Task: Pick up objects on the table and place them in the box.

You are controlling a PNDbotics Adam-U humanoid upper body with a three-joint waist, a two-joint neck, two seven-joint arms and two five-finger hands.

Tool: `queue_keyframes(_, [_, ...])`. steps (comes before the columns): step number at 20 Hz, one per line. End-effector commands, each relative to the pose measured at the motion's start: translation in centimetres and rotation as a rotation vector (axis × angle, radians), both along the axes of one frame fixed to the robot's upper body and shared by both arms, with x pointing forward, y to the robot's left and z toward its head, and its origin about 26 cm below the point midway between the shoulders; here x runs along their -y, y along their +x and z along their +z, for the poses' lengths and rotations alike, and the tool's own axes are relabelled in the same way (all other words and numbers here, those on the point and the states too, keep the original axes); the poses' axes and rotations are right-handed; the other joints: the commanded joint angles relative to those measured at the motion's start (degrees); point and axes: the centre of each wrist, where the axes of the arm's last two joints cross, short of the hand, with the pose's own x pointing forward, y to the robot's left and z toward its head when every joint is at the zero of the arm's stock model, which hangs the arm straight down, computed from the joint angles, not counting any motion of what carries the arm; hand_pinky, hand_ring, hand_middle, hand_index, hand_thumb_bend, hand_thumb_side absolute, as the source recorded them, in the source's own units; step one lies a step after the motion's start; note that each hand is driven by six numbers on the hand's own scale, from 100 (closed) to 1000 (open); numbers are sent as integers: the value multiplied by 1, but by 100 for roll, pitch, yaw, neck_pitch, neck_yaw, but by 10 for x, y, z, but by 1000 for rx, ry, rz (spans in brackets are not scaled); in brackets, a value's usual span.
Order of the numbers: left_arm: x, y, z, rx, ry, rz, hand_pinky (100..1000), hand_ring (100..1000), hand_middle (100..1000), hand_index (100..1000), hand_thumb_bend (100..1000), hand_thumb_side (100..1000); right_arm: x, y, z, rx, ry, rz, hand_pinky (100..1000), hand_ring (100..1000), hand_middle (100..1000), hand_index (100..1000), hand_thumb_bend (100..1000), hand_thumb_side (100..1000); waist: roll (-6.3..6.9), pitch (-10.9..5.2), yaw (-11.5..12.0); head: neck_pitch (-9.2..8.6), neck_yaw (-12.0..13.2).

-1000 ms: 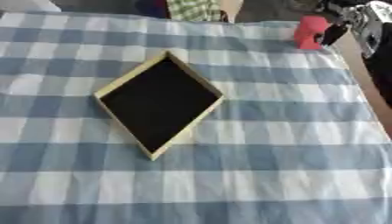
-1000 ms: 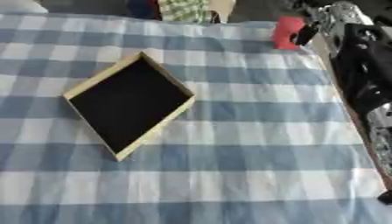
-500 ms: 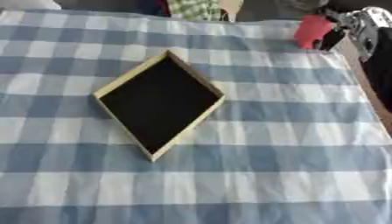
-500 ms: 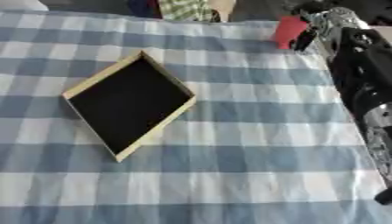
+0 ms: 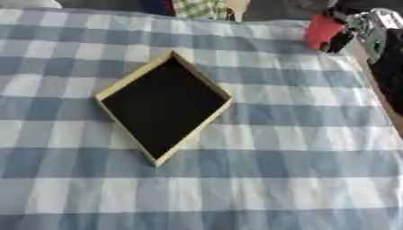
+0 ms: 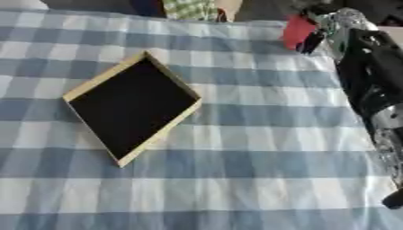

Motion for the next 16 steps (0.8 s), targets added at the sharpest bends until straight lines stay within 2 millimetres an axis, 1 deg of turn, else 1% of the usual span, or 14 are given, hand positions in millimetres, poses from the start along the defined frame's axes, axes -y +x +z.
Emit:
queue_keyframes(1, [1,0,6,20,5,-4,721,581,554,660,100,775,4,-3,9,40,-12,-18,857,783,746,854,240,100,24,-81,5,-49,-25])
queue_keyframes(2, [1,0,6,20,5,-5,722,581,554,660,100,775,3,-3,10,57,-17,-20,839,748,707,823,236,100,24,-81,1,-45,-19])
queue_keyframes(3, [1,0,6,19,6,-5,722,581,554,660,100,775,2,-3,12,74,-21,-22,835,741,701,816,232,100,25,-82,-2,-40,-17])
queue_keyframes(5, [1,0,6,18,6,-5,722,581,555,660,100,776,1,-2,13,103,-31,-24,806,688,642,772,220,100,20,-86,-8,-37,-26])
queue_keyframes(6, [1,0,6,17,6,-5,722,582,555,660,100,776,0,-2,14,117,-39,-25,759,624,587,729,227,100,18,-88,-11,-43,-31])
queue_keyframes(7, [1,0,6,16,5,-5,723,582,555,660,100,776,-1,-2,14,129,-47,-25,730,599,560,709,231,100,17,-91,-13,-49,-34])
queue_keyframes(8, [1,0,6,16,4,-5,723,582,555,660,100,775,-1,-2,13,141,-56,-25,663,548,510,669,237,100,18,-93,-14,-53,-37])
queue_keyframes(10, [1,0,6,15,5,-5,723,582,555,660,100,775,-2,-1,13,167,-76,-23,572,492,458,619,253,100,20,-101,-16,-47,-42])
queue_keyframes(13, [1,-1,6,14,3,-3,724,582,555,660,100,775,-3,-1,14,195,-95,-13,472,436,398,561,251,100,11,-121,-28,-28,-40])
queue_keyframes(16, [1,-1,5,11,2,-3,724,583,555,659,100,774,-4,-1,15,210,-103,-3,455,428,390,550,243,100,1,-142,-39,-20,-36])
